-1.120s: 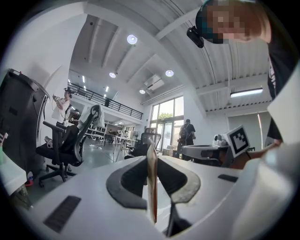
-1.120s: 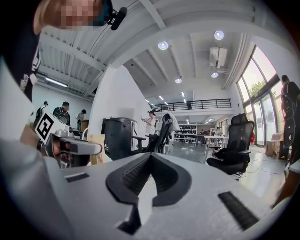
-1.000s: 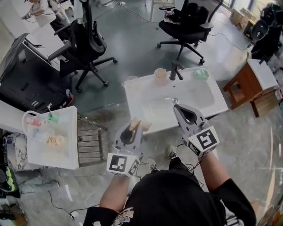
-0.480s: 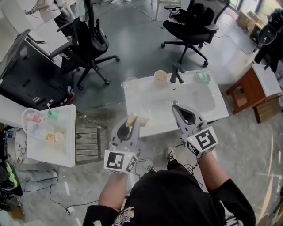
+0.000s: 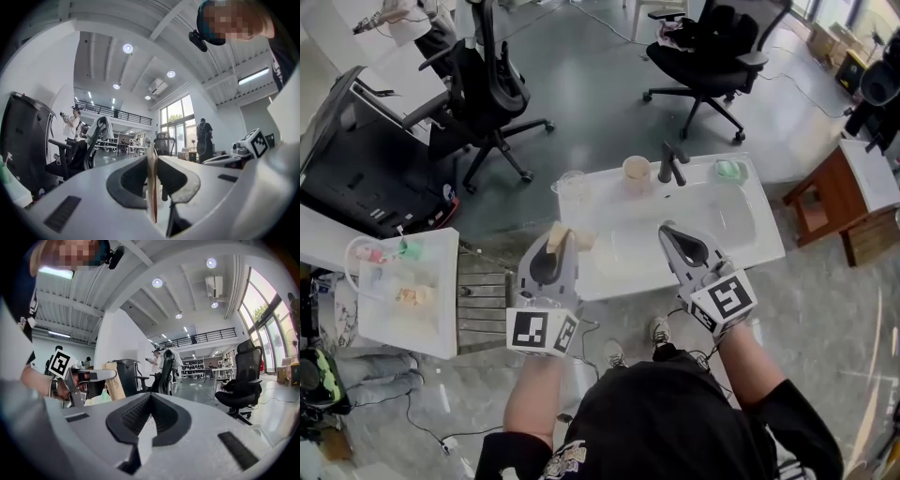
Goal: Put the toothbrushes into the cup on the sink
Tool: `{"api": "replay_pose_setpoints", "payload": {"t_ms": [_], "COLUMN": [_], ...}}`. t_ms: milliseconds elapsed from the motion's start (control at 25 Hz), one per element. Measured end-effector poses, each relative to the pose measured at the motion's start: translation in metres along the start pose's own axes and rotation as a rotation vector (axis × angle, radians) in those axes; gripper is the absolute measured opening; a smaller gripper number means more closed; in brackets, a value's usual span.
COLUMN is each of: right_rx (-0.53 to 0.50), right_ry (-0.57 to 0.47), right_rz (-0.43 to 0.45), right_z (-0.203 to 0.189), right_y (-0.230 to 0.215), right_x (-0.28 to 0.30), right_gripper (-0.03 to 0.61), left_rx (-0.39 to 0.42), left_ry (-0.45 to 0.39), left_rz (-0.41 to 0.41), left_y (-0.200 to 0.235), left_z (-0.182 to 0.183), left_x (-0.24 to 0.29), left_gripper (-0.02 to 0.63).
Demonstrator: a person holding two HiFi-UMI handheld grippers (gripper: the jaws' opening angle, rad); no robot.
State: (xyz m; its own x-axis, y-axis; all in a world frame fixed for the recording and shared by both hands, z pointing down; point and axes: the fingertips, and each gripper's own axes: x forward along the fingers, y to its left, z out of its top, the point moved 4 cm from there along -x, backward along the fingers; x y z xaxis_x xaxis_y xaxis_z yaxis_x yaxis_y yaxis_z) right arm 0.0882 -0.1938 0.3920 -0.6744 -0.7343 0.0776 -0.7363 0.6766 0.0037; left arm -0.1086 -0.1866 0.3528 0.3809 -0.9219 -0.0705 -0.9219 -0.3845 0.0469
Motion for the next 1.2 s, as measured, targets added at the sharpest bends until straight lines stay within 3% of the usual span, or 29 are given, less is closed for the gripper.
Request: {"api": "replay_pose_setpoints", "payload": {"t_ms": [760, 1200], "right_rx": [0.025, 0.055], "right_ry": [0.088, 0.176], "right_rz": [0.08, 0.089], "right_z": [-0.027, -0.053], "right_y": [-0.041, -0.056], "right_x": [0.064, 0.08], "right_gripper": [0.006, 0.006], "left_rx": [0.048, 0.047], "left_ry": [-0.042, 0.006], "left_rz": [0.16, 0.275], "left_y": [0.086, 0.134], "left_z": [-0.034, -0.098], "left_x": [0.093, 0.142], "left_gripper": [0.061, 0.061]}}
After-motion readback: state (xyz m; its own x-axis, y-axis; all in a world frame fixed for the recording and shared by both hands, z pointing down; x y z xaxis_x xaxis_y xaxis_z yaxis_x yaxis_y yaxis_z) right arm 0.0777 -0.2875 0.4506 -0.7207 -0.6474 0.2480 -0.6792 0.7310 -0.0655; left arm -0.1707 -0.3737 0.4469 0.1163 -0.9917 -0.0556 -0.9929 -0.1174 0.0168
